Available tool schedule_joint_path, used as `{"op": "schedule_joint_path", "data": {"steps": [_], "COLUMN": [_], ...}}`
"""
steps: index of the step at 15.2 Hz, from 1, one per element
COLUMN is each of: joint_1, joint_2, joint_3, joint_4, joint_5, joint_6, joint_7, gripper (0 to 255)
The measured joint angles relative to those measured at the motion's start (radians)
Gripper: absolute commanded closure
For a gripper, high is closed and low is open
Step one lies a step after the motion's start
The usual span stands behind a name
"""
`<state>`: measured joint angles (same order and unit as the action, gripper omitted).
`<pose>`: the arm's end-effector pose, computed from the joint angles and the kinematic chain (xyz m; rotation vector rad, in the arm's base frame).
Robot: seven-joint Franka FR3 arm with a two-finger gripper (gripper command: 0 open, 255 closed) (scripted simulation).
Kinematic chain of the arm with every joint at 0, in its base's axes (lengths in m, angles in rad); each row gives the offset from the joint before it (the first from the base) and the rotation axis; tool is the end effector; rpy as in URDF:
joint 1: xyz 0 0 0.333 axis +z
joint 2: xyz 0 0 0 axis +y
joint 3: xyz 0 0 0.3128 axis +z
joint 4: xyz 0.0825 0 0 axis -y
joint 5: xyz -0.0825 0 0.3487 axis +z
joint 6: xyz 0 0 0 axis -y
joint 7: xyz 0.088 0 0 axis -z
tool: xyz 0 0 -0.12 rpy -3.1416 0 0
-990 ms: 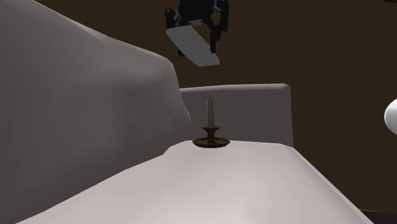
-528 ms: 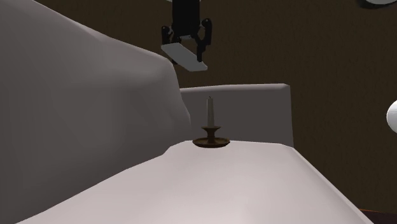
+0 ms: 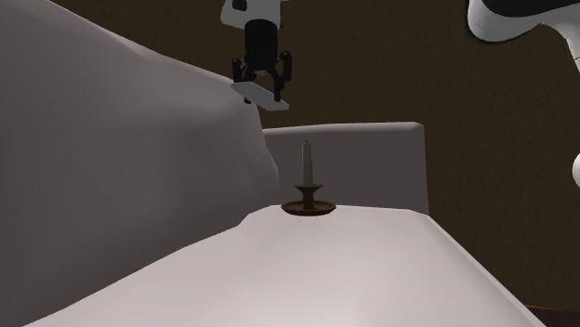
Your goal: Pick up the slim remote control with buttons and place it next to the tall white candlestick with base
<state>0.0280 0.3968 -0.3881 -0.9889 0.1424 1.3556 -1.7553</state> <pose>0.5884 -0.1371 0.6238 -2.3481 -2.0857 0.0146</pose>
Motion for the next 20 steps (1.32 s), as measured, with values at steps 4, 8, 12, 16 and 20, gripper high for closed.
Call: {"op": "schedule_joint_path", "data": {"steps": [4,8,12,16,20], "joint_1": [-0.072,-0.051,-0.025,-0.011,0.001], "joint_2": [0.111,0.072,0.034,0.009,-0.010], "joint_3": [-0.001,-0.005,-0.007,-0.008,-0.007], "joint_4": [0.141,0.023,-0.097,-0.191,-0.275], "joint_5": [0.040,0.026,0.011,0.002,-0.005], "joint_6": [-0.033,0.044,0.126,0.196,0.261], "joint_7": [-0.042,-0.050,-0.047,-0.048,-0.048], "gripper": [255,255,255,255,255]}}
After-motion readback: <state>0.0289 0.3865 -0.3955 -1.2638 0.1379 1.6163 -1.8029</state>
